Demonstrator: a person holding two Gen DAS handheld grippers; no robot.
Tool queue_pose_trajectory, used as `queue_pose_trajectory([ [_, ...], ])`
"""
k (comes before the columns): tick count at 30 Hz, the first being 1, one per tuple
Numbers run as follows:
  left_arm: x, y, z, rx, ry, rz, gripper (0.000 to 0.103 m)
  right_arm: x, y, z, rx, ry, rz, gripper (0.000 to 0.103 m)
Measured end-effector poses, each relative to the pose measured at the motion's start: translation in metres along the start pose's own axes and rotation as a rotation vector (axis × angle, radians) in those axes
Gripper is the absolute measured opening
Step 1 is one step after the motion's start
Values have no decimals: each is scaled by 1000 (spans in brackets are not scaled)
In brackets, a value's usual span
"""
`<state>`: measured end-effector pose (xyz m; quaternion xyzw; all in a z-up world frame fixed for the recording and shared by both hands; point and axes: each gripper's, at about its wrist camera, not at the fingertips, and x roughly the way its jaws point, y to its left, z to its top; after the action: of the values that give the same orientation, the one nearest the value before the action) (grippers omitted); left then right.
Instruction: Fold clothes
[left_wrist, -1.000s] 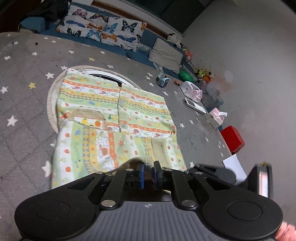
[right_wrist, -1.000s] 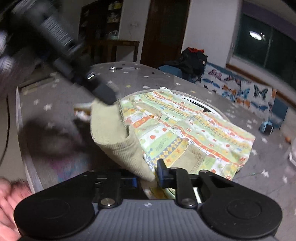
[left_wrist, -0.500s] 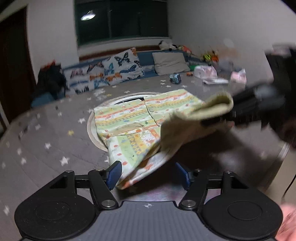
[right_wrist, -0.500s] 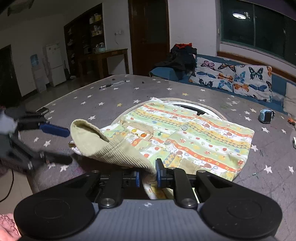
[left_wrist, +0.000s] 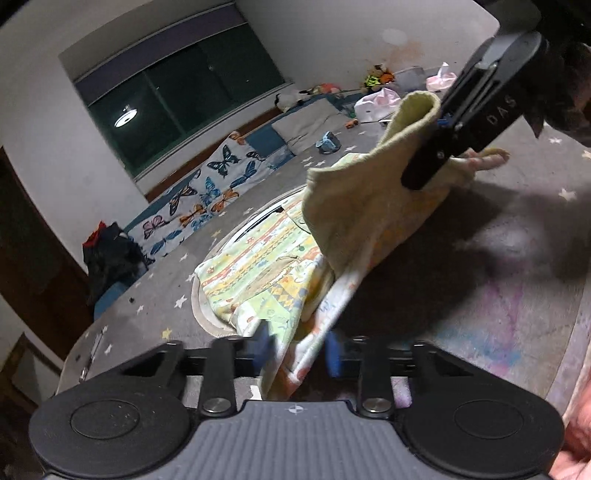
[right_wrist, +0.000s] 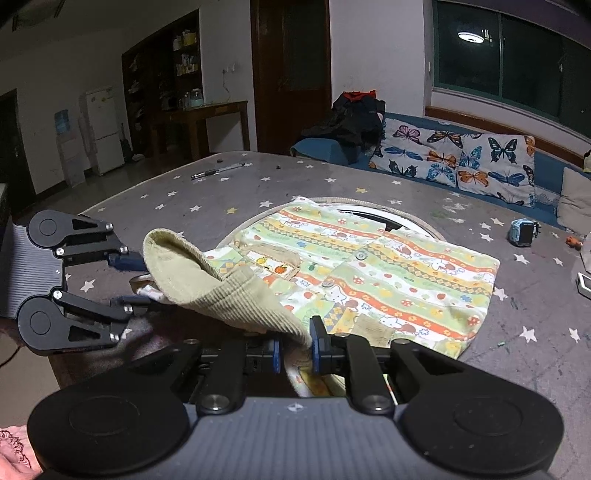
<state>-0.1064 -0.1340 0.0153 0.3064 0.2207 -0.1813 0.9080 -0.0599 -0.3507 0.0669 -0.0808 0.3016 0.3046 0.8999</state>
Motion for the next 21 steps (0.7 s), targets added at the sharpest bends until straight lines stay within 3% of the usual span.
queue_pose_trajectory([
  [4,-7,4,-1,-6,-11,-14,7,-11,4,-2,-10,-15,-2,11],
  [11,-47,12,6,-79,-47,-80,6,-44,13,-9,-24,-39,11,10],
  [18,-124,9,11,-123,-42,-228,6,-103,36,-23,-51,-16,64,10],
  [21,-137,10,13,-154,-28,-266,6,-120,45,-27,-72,8,80,10],
])
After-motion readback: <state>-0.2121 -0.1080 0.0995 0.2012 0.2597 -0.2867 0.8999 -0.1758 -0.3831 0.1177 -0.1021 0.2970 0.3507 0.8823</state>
